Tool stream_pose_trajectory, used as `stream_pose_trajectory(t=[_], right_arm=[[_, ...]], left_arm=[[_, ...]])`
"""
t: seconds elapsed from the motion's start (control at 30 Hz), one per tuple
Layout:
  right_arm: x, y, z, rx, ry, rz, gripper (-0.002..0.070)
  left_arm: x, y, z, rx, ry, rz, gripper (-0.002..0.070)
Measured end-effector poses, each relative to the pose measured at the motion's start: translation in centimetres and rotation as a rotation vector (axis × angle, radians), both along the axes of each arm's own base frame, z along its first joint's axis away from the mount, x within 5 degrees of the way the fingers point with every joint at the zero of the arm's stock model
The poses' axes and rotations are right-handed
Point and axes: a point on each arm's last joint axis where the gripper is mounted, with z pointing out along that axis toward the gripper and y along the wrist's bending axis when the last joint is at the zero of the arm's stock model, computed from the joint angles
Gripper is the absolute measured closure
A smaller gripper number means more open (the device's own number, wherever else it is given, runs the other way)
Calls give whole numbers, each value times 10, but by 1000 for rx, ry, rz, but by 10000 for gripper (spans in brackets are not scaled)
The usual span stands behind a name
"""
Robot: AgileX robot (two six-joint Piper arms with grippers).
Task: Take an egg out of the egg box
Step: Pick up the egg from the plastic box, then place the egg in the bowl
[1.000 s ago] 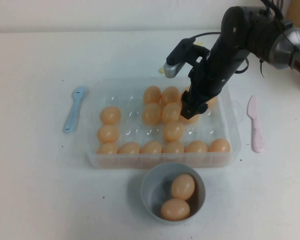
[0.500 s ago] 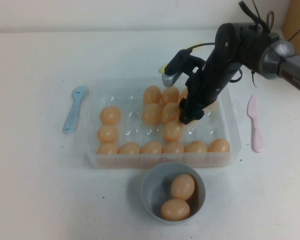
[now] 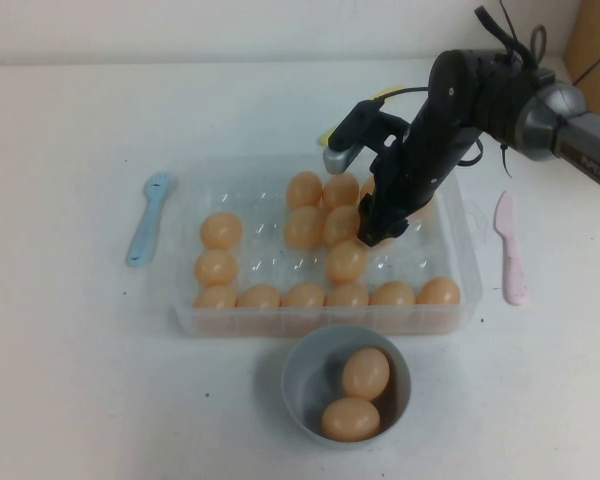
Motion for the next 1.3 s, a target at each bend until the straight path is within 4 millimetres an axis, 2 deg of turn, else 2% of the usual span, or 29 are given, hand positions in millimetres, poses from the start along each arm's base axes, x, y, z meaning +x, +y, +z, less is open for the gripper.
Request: stream_pose_trajectory(t=[0.13, 0.2, 0.33, 0.47, 0.57, 0.67, 0.77, 0.9, 1.07, 1.3], right_arm=[[-1, -1, 13, -7, 25, -31, 309], [-3, -3, 30, -17, 22, -50, 309], [-7, -7, 77, 4, -47, -82, 309], [-20, -11, 116, 76, -82, -128, 309], [-30, -10, 138, 156, -82, -142, 309], [-45, -8, 150, 178, -77, -132, 309], [-67, -6, 143, 143, -23, -111, 309], [-97, -2, 117, 82, 94, -79, 309], [-136, 17, 88, 16, 202, 15, 309], [-162, 46, 81, -3, 204, 142, 309]], left_arm=[[0, 0, 0, 0, 0, 0, 680], [0, 0, 0, 0, 0, 0, 680], [0, 0, 0, 0, 0, 0, 680], [0, 0, 0, 0, 0, 0, 680], [0, 0, 0, 0, 0, 0, 680], [0, 0, 0, 0, 0, 0, 680], [0, 0, 0, 0, 0, 0, 680], [0, 0, 0, 0, 0, 0, 680], [0, 0, 0, 0, 0, 0, 680], [0, 0, 0, 0, 0, 0, 680]])
